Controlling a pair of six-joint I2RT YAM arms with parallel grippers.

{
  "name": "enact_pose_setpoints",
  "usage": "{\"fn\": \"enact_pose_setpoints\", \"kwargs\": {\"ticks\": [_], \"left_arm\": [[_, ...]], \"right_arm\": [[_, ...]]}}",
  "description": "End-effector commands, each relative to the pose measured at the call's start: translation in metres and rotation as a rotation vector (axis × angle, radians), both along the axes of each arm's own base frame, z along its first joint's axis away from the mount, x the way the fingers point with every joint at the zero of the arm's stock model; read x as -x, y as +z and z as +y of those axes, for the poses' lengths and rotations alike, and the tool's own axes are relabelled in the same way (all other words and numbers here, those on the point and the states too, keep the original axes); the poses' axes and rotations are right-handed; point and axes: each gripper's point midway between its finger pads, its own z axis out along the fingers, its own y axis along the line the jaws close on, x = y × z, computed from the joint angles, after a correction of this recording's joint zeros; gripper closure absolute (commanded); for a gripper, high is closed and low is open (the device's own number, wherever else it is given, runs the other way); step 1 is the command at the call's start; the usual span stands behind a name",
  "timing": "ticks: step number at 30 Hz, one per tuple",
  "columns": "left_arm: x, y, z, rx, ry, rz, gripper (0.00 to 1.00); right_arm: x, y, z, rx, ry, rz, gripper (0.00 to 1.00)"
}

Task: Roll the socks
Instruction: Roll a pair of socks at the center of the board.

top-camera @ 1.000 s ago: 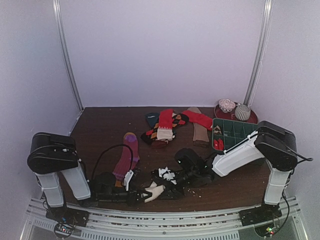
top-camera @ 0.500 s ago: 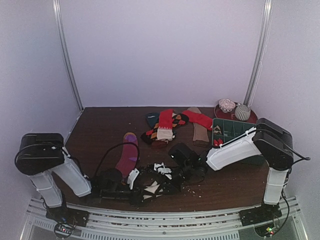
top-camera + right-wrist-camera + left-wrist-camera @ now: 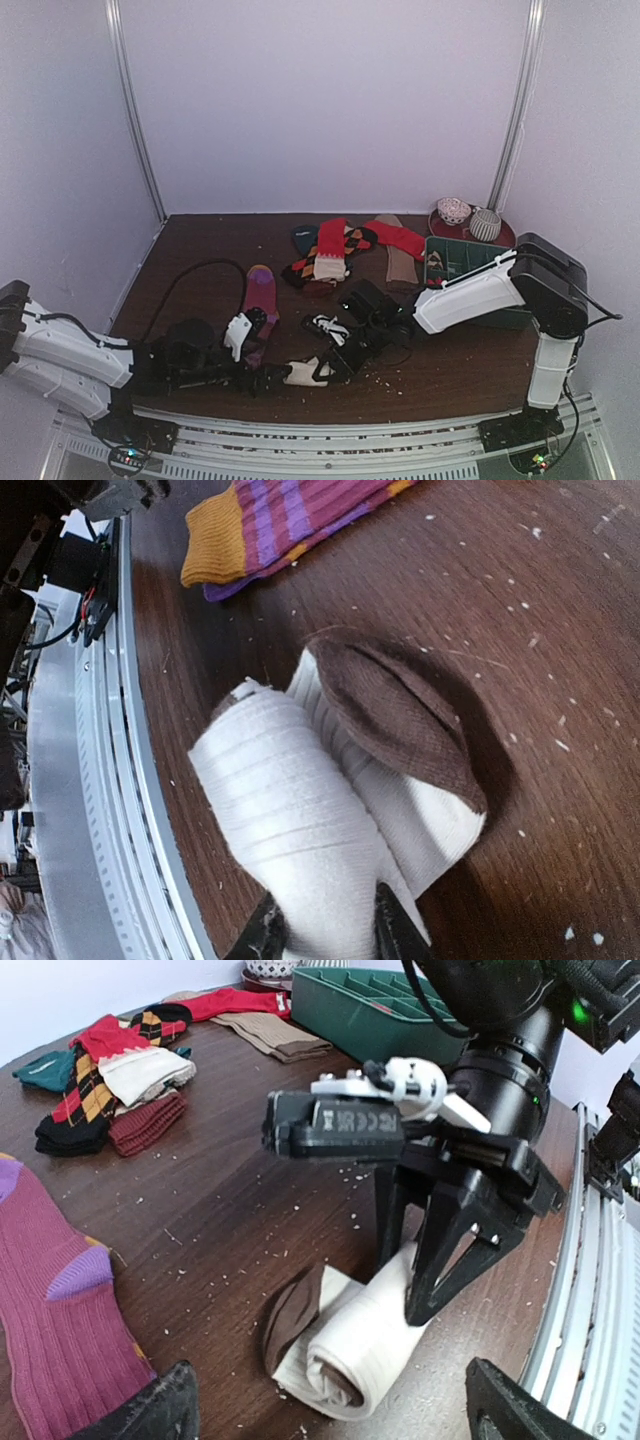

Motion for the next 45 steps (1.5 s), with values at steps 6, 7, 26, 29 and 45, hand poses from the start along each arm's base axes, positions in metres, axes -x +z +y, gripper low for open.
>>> {"fn": "enact_pose_setpoints", "kwargs": {"ticks": [6, 7, 26, 29, 45], "left_arm": [[-0.003, 0.005, -0.039, 0.033, -0.135, -0.153, 0.10], [-0.004, 0.004, -0.043, 0.039, -0.143, -0.155, 0.10], [-0.008, -0.018, -0.085, 0.131, -0.431, -0.173, 0.35], [-0.009, -0.027, -0.089, 0.113, -0.443, -0.155, 0.37], [0.000, -0.084, -0.085, -0.009, -0.469, 0.014, 1.00]], "right_arm": [[0.007, -0.073, -0.124, 0.472, -0.315, 0.077, 0.74], [0.007, -0.071, -0.125, 0.473, -0.316, 0.074, 0.74], [0.015, -0.086, -0.117, 0.473, -0.198, 0.116, 0.74], [0.014, -0.087, -0.118, 0.470, -0.193, 0.122, 0.74], [0.015, -0.087, -0.116, 0.456, -0.175, 0.139, 0.74]]}}
